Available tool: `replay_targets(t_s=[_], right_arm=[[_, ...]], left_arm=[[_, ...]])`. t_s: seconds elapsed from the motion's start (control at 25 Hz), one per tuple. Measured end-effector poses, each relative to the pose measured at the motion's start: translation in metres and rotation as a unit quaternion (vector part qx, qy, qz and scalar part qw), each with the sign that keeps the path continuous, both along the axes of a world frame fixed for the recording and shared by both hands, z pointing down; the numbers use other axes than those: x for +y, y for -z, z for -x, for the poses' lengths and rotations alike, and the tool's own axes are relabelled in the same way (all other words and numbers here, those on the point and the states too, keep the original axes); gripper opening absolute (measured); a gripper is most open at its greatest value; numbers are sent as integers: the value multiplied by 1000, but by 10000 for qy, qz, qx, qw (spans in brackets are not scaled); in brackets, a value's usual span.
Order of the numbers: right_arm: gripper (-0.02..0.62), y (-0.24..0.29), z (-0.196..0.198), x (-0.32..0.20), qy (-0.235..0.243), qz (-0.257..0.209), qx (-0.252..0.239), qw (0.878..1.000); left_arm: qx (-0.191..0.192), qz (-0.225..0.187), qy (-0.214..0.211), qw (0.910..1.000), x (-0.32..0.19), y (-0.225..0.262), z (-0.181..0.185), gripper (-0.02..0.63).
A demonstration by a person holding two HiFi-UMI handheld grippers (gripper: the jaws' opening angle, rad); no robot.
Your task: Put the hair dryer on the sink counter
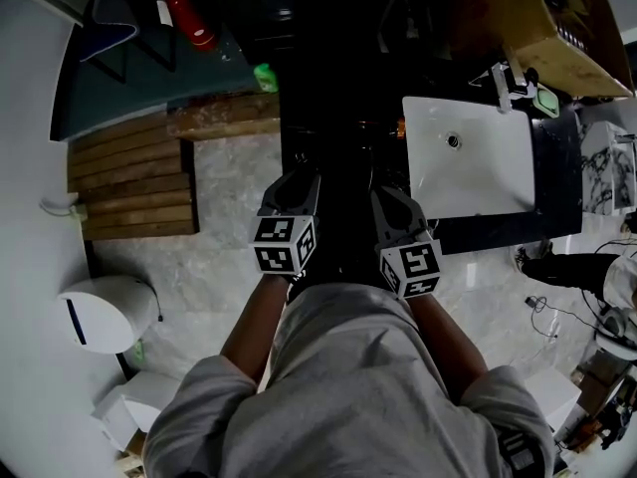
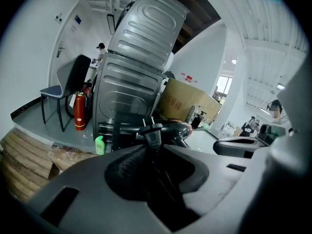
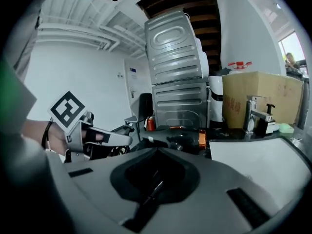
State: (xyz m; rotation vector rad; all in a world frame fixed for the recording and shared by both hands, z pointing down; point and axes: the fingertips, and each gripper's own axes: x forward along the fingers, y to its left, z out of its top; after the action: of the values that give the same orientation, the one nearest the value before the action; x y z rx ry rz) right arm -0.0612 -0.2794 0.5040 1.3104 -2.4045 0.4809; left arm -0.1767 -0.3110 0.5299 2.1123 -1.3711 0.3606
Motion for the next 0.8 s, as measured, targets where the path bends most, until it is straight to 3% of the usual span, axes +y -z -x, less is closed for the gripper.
replay_targets(t_s=[0.28,0.8], right_arm=[[11,-6,2,0,-16,80,-69,9999],[11,-13,-1,-7,-120,259,-90,9996]], left_arm=[[-346,-165,-58,9993,-3,-8,-1,103],[-842,253,-38,9961,-10,-44,6,104]])
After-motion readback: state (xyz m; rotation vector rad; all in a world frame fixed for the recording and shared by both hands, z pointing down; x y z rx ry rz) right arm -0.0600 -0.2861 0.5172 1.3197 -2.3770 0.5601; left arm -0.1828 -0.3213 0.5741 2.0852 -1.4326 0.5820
